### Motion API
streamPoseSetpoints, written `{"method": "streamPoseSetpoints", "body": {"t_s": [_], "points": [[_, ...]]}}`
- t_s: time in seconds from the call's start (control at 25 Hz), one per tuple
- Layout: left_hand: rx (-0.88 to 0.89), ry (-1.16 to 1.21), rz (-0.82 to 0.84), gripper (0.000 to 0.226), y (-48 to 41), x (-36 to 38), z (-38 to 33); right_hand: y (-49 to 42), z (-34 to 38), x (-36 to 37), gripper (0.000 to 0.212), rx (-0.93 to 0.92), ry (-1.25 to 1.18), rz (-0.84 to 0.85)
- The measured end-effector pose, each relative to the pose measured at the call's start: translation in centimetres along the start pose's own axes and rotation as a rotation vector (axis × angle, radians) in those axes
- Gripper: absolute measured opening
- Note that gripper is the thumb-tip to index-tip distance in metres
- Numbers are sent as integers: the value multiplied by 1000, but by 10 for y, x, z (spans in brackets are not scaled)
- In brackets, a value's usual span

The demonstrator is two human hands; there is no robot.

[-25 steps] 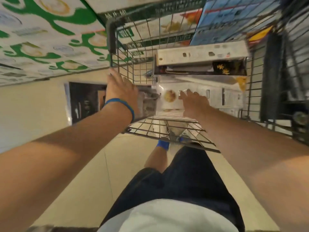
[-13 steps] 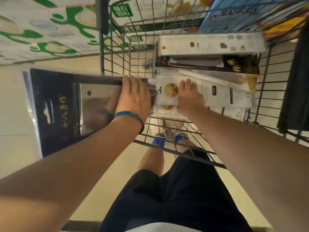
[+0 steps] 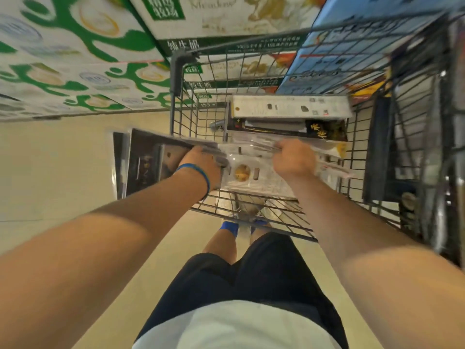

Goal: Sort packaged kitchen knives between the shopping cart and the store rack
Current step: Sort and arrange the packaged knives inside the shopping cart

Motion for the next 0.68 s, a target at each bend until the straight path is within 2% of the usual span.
{"method": "streamPoseSetpoints", "body": {"t_s": [0.08,0.16,0.28,0.36,0.4,0.52,0.6,0.68], "points": [[-25,6,-34,33,5,0,-4,14,-5,-32,30,0,-166,-75],[-144,84,-76,43,12,-1,2,28,-8,-57,35,-36,-316,-148],[-249,154,-80,48,35,-8,12,49,-4,-81,39,-84,-643,-165],[-197,274,-171,52,54,-22,14,64,-4,-94,31,-14,-959,-130],[-170,410,-234,56,64,-30,17,71,-4,-100,29,22,-1085,-97],[-53,927,-435,70,89,-52,36,95,5,-119,30,74,-1241,-8],[4,1075,-534,79,103,-64,49,112,17,-132,33,40,-1509,-23],[31,1121,-575,79,117,-70,64,129,35,-151,35,-71,-1687,-34]]}}
Point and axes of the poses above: each hand's wrist, its own y-axis away from the middle knuckle, its own x-axis out of the palm, z = x × y, the point moved 4 cm from there along -y, towards the middle knuckle, and after that the axes turned 15 degrees about z, right-handed, at the moved point
